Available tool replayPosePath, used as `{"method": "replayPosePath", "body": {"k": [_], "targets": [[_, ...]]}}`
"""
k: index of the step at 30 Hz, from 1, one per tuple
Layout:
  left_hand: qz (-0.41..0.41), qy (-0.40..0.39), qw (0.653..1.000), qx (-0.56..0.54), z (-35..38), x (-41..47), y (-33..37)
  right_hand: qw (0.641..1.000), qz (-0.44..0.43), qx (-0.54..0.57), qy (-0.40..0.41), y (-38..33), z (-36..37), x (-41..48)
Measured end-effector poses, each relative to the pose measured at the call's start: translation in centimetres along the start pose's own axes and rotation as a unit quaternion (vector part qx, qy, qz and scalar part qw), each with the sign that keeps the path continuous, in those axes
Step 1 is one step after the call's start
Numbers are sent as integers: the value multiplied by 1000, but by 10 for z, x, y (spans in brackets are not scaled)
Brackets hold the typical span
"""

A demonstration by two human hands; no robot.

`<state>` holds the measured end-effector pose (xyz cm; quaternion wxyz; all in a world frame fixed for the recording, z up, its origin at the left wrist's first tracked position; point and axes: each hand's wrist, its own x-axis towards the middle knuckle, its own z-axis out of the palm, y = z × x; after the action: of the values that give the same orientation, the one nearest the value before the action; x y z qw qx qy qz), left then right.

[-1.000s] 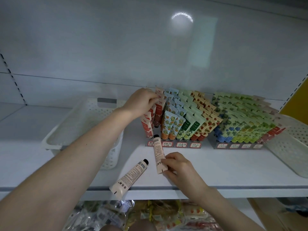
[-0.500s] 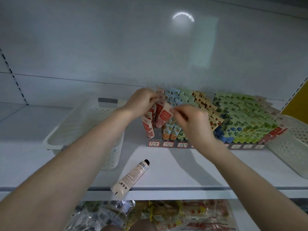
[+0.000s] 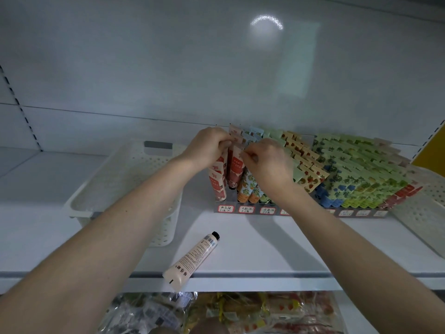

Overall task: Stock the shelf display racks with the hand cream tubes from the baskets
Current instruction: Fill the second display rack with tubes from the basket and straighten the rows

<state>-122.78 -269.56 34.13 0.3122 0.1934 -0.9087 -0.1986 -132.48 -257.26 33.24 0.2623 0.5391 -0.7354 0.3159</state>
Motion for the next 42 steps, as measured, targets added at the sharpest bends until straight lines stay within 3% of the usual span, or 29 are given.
{"method": "replayPosePath", "body": {"k": [5, 10, 18, 25, 29, 30, 33, 35, 42], "targets": [[-2, -1, 1000, 4, 0, -1, 1, 1000, -20, -20, 3, -1, 5, -1], [6, -4, 1000, 6, 0, 0, 0, 984, 42, -103, -141, -5, 1, 13], [28, -7, 1000, -8, -2, -4, 3, 971, 73, -126, -191, -9, -1, 21], [51, -28, 998, 4, -5, -4, 6, 980, 47, -90, -171, -2, 1, 17], [39, -31, 999, 2, -6, -3, 8, 1000, -8, 14, 0, -1, -6, 3], [36, -31, 999, 5, -5, -3, 7, 998, -22, 56, 4, -5, -12, -4], [28, -32, 999, 29, -4, -1, 4, 970, -76, 168, -158, -28, -25, -39], [21, -34, 998, 39, -3, 0, 4, 944, -117, 187, -247, -43, -24, -66], [4, -40, 999, 36, -6, -3, 10, 932, -172, 149, -282, -81, 11, -131]]}}
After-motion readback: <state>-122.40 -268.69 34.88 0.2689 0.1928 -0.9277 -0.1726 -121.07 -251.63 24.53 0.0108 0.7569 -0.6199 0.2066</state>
